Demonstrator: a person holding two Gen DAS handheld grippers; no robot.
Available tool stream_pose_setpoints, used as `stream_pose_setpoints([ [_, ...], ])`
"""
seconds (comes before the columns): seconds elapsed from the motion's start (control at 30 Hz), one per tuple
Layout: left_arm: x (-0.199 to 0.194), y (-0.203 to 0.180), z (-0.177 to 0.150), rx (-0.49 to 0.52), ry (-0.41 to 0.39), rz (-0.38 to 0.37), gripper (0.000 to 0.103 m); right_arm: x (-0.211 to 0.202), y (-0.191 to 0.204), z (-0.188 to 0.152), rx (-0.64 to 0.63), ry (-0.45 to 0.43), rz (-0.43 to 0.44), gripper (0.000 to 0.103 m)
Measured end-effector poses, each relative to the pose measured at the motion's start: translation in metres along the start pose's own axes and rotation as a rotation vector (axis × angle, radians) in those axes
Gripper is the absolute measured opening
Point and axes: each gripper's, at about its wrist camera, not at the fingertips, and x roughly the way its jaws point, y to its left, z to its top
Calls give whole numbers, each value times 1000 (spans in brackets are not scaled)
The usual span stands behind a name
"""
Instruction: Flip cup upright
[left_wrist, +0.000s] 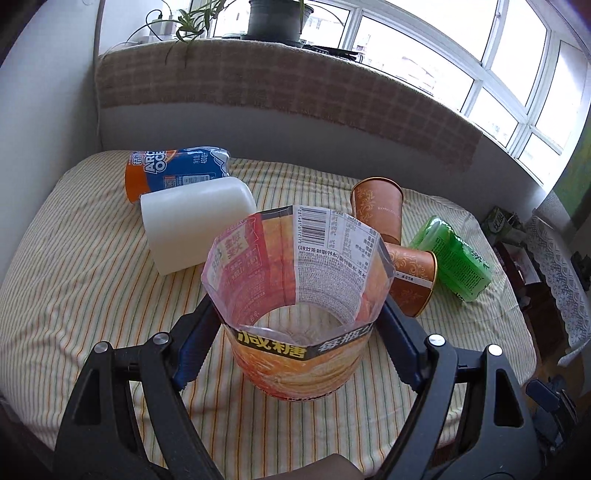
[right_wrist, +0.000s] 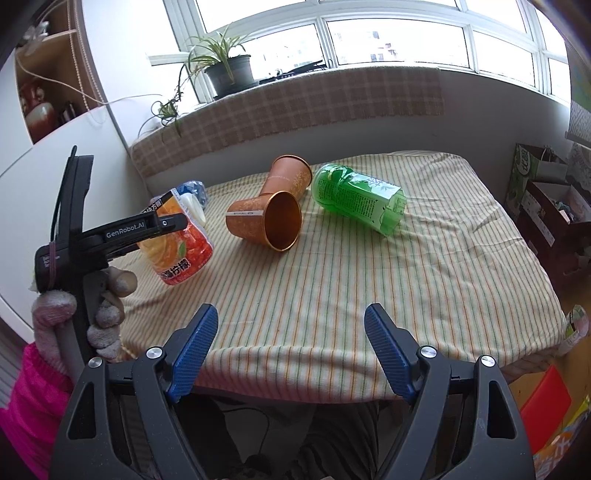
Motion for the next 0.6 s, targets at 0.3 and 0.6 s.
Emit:
stream_pose_setpoints([
  [0.3,2,-17,-9,83,-16,29,84,-2,-2,-1,5,-2,-11,82],
  [0.6,6,-25,-17,125,7,24,84,-2,-2,-1,5,-5,-15,82],
])
